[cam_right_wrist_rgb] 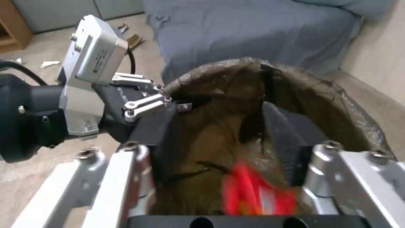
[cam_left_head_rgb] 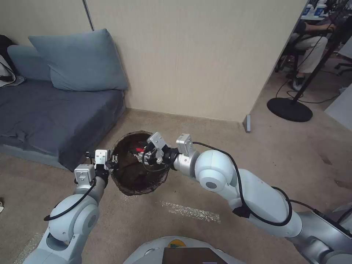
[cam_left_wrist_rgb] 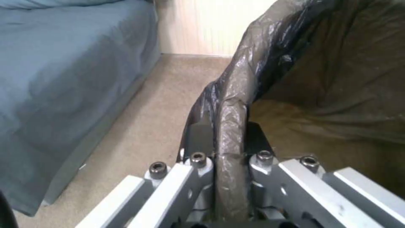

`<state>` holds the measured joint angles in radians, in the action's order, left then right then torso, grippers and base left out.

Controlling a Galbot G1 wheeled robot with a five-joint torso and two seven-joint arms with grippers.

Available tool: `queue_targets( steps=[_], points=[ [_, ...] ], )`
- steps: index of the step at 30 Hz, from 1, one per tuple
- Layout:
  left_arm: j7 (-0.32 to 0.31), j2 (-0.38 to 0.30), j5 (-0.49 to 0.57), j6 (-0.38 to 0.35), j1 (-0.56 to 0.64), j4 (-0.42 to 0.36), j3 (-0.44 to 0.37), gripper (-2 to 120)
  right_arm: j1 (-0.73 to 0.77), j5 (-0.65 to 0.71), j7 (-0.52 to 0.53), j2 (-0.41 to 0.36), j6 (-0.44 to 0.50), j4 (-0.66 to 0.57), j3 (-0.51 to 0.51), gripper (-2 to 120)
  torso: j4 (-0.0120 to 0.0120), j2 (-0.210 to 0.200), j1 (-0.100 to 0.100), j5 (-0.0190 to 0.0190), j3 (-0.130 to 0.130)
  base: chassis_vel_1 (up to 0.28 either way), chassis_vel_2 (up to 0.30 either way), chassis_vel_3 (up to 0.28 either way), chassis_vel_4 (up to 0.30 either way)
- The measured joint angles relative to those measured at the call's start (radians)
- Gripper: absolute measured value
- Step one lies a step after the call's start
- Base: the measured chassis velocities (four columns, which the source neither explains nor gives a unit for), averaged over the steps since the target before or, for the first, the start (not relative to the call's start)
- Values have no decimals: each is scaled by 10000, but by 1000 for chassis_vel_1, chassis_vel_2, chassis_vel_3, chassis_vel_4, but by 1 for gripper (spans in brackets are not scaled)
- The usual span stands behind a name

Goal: Pick up the trash bin, then pick up the garbage from the floor and place it into the trash bin.

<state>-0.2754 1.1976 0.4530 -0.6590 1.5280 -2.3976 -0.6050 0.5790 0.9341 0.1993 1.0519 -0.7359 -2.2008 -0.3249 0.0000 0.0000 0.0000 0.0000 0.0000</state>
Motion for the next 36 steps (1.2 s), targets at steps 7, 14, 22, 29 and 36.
queue_targets(
  steps=[7, 14, 22, 29, 36],
  points=[
    [-1, 31, 1, -3, 0, -10, 7, 4, -10, 12, 53, 18, 32, -74, 2, 77, 0, 0, 0, 0, 0, 0, 0, 0, 0],
    [-3, 42, 0, -5, -3, -12, 13, 4, -21, 10, 52, -30, 208, -115, 33, 99, -1, 0, 0, 0, 0, 0, 0, 0, 0],
    [-6, 45, 1, -7, -20, 2, 14, 3, -161, 665, 446, -126, 236, -609, 513, 100, 0, 0, 0, 1, 0, 0, 0, 0, 0],
    [-3, 98, 8, -14, -45, 44, 24, 3, 49, 1374, 412, -750, 277, -1376, 2341, 100, 0, 0, 0, 2, 0, 0, 0, 0, 0],
    [25, 182, 19, -13, -83, 169, -58, 3, 2428, -435, -832, -1096, 1056, -1441, 5214, 100, 2, 0, 0, 3, 0, 0, 0, 0, 0]
  ],
)
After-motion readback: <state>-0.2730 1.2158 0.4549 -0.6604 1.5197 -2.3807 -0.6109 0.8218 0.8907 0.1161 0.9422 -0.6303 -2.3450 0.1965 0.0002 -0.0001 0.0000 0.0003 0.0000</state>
